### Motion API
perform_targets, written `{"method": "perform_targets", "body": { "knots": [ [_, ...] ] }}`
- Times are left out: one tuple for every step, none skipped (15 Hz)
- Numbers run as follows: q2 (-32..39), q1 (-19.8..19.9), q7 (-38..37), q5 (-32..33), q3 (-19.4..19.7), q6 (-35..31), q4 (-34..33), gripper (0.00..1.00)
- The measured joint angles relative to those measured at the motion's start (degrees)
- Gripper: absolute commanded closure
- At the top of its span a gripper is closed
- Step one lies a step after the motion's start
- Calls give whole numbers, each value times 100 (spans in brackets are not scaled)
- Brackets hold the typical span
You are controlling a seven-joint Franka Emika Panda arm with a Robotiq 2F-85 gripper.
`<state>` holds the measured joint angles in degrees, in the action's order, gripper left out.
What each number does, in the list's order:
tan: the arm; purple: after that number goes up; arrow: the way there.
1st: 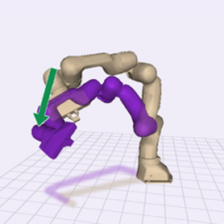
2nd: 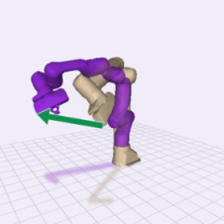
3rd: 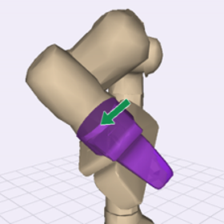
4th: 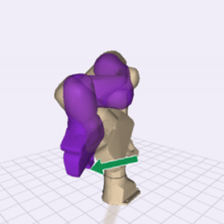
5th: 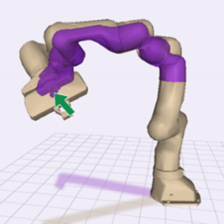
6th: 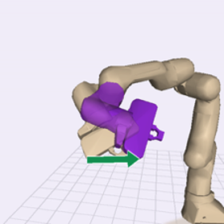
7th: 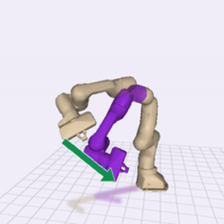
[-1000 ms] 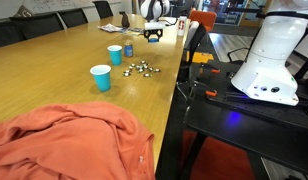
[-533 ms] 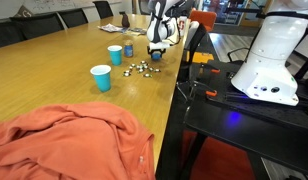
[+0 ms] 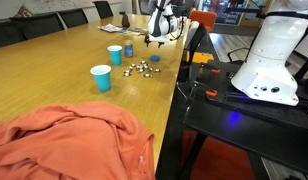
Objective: Take the lid off the jar
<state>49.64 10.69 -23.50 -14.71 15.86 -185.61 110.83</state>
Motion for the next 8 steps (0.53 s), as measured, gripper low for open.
{"method": "perform_targets", "body": {
  "knots": [
    [-289,116,135,0,-105,26,123,0],
    [-591,258,276,1,-242,109,238,0],
    [-881,401,395,1,-382,281,329,0],
    [-1168,539,470,1,-513,527,400,0],
    [-1443,646,535,1,-604,881,447,0],
    [-1673,717,553,1,-652,1238,465,0],
    [-1877,757,560,0,-661,1596,468,0],
    [-2048,780,562,-1,-660,1905,468,0]
  ]
}}
